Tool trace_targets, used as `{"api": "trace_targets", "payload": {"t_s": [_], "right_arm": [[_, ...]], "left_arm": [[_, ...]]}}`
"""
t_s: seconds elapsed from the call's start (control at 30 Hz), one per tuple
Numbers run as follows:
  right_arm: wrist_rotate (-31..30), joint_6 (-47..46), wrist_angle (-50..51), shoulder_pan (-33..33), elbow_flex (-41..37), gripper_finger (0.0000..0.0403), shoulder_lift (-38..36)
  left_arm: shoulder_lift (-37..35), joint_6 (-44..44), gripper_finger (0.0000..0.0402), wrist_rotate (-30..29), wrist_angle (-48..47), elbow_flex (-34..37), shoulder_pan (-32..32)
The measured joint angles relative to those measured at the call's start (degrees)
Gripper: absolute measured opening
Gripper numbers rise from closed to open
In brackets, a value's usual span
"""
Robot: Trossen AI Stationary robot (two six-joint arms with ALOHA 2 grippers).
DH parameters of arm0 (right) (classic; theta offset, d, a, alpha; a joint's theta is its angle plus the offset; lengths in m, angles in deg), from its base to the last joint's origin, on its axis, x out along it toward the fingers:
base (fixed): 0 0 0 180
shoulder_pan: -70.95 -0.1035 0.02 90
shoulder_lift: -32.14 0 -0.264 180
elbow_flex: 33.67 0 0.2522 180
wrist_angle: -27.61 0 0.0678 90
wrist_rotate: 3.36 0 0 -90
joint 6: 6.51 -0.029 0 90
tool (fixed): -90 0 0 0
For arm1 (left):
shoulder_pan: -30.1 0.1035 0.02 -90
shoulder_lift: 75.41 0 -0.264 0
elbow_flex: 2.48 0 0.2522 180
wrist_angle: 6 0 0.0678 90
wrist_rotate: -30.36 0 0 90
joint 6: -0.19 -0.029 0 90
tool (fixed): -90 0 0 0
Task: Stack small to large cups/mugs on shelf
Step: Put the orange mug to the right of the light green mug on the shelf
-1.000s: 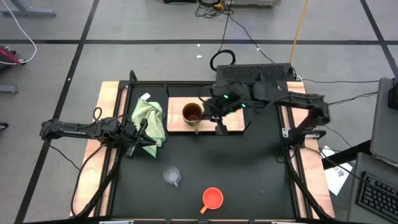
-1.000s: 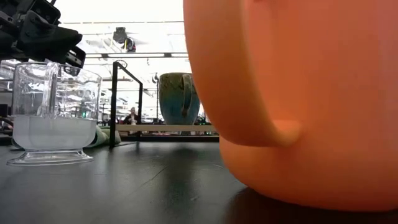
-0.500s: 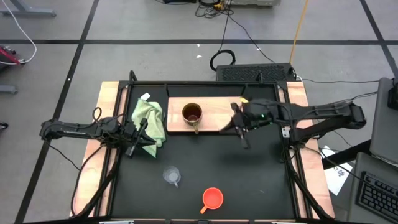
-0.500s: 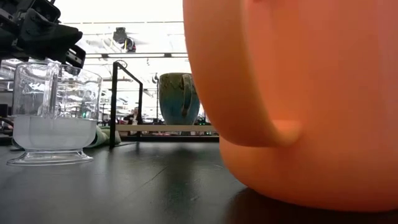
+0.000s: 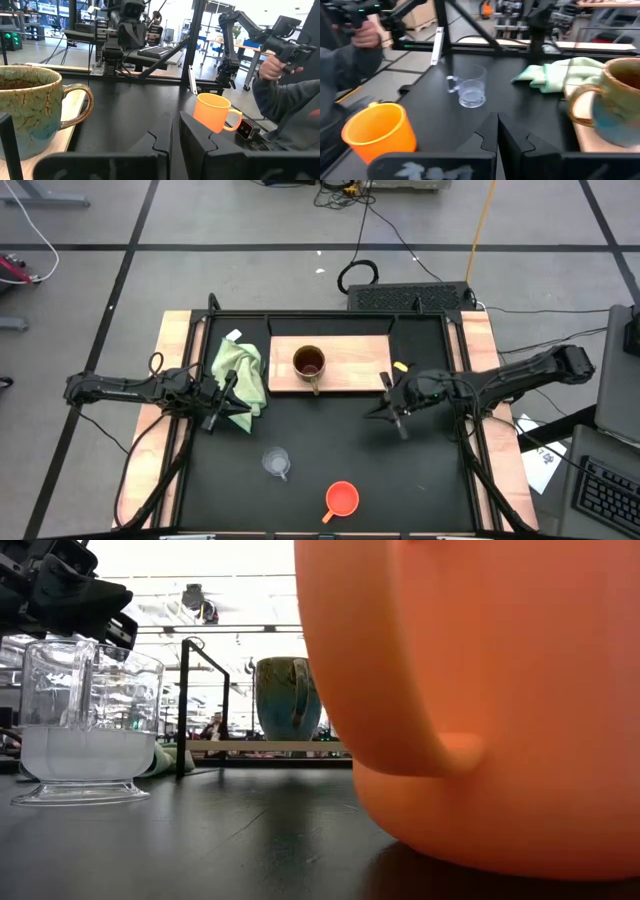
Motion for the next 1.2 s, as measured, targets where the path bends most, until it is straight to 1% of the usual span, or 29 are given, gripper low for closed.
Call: {"api": "trace_targets", "payload": {"t_s": [0.2, 0.5, 0.7, 0.93, 1.07, 1.2], "right_arm": [[-0.14, -0.15, -3.4, -0.18, -2.96, 0.0, 0.0], [-0.16, -0.04, -3.33, -0.15, -3.05, 0.0, 0.0], [-0.16, -0.02, -3.31, -0.13, -3.05, 0.0, 0.0], [-0.16, 0.32, -3.29, -0.13, -3.05, 0.0, 0.0], [-0.16, 0.64, -3.29, -0.13, -3.05, 0.0, 0.0], [-0.16, 0.87, -3.27, -0.13, -3.05, 0.0, 0.0]], "left_arm": [[0.0, 0.02, 0.0033, 0.0, -0.02, -0.01, 0.0], [0.0, 0.13, 0.0033, -0.02, 0.0, -0.02, 0.0], [0.0, 2.24, 0.0033, -0.05, 0.64, 0.0, -0.19], [0.03, 2.84, 0.0033, -0.72, 4.16, -0.02, -4.21], [2.45, 2.84, 0.0033, -4.57, 7.65, -0.02, -7.47], [7.27, 2.6, 0.0033, -7.78, 14.04, -0.02, -10.67]]}}
